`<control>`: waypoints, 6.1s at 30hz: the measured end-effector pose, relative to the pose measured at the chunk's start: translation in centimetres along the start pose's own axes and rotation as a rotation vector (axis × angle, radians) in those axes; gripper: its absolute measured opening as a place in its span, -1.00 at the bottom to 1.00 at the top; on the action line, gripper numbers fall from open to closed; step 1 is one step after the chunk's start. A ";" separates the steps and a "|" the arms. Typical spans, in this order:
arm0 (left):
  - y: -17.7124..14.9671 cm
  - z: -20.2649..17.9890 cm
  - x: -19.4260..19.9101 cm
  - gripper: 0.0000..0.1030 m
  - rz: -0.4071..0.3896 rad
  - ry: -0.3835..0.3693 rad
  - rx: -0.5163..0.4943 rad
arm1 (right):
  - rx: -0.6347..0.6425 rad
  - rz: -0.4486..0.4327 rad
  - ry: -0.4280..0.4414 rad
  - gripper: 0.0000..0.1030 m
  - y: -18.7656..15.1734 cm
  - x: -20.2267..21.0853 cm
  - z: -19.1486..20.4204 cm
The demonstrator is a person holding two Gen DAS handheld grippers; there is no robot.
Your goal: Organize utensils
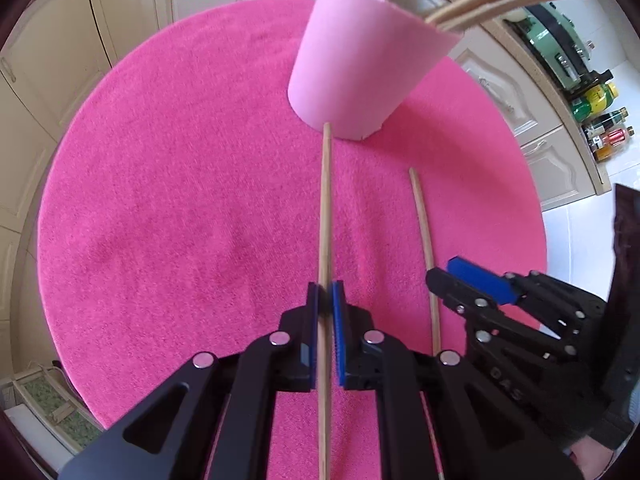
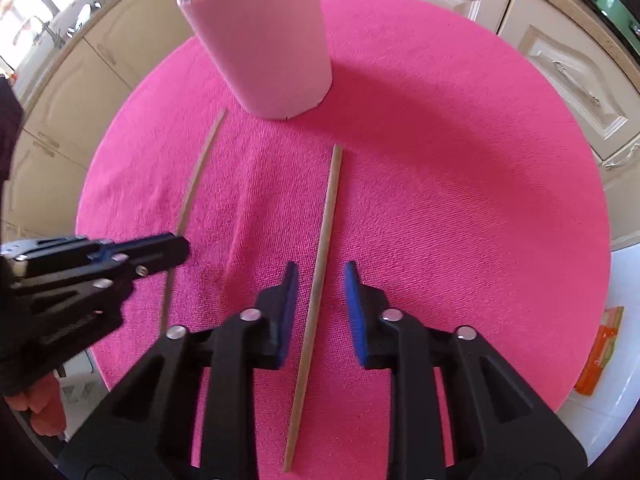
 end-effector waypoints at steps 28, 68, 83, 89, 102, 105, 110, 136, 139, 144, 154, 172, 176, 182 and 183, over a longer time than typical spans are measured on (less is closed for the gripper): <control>-4.3 1.7 12.5 -0.86 -0.416 -0.196 -0.183 | -0.131 -0.432 0.235 -0.88 -3.1 12.0 1.3; 9.0 -0.2 19.7 -0.86 -1.132 -0.286 -0.190 | 0.114 -1.196 0.146 -0.88 9.0 17.8 3.6; 7.8 -0.1 15.4 -0.86 -1.072 -0.215 -0.259 | 0.180 -1.208 0.111 -0.88 7.8 17.7 3.4; 6.2 -0.6 14.0 -0.86 -1.043 -0.159 -0.306 | 0.172 -1.222 0.111 -0.88 7.6 18.0 3.5; 4.7 -0.3 12.4 -0.85 -0.953 -0.168 -0.283 | 0.208 -1.195 0.076 -0.87 7.3 17.3 4.7; 4.4 -0.4 12.4 -0.64 -0.946 -0.160 -0.273 | 0.197 -1.174 0.072 -0.87 7.3 16.9 4.6; 4.0 -0.4 13.0 -0.51 -0.940 -0.146 -0.257 | 0.190 -1.130 0.054 -0.87 7.3 16.1 4.6; 3.0 3.2 16.6 -0.40 -0.870 0.080 -0.235 | 0.145 -0.855 -0.060 -0.87 7.3 10.8 6.0; 2.6 3.9 16.8 -0.40 -0.854 0.073 -0.225 | 0.133 -0.850 -0.070 -0.86 7.3 11.0 6.4; 2.0 4.7 17.5 -0.39 -0.845 0.073 -0.211 | 0.148 -0.842 -0.086 -0.75 6.5 11.4 7.5; 0.6 4.1 20.8 -0.21 -0.872 0.080 -0.241 | 0.131 -0.911 -0.105 0.22 3.6 15.9 8.6; -6.9 0.8 29.7 0.05 -0.903 0.122 -0.298 | -0.024 -1.008 -0.248 0.60 -5.9 28.1 11.1; -9.2 0.1 31.4 0.07 -0.912 0.085 -0.314 | -0.051 -1.007 -0.258 0.63 -8.1 29.9 12.2; -12.8 -1.1 33.9 0.15 -0.922 0.098 -0.361 | -0.048 -0.988 -0.283 0.68 -11.2 32.2 13.8; -13.5 -1.4 34.4 0.15 -0.923 0.102 -0.363 | -0.050 -0.987 -0.286 0.68 -11.7 32.6 14.0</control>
Point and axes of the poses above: each gripper's, at about its wrist camera, not at the fingertips, and x roughly against the way its jaws point, z to its left, y to its top, the point moved 4 cm from there along -x, roughly the way its jaws point, and after that the axes turned 9 degrees about z, right-handed, at the moved point
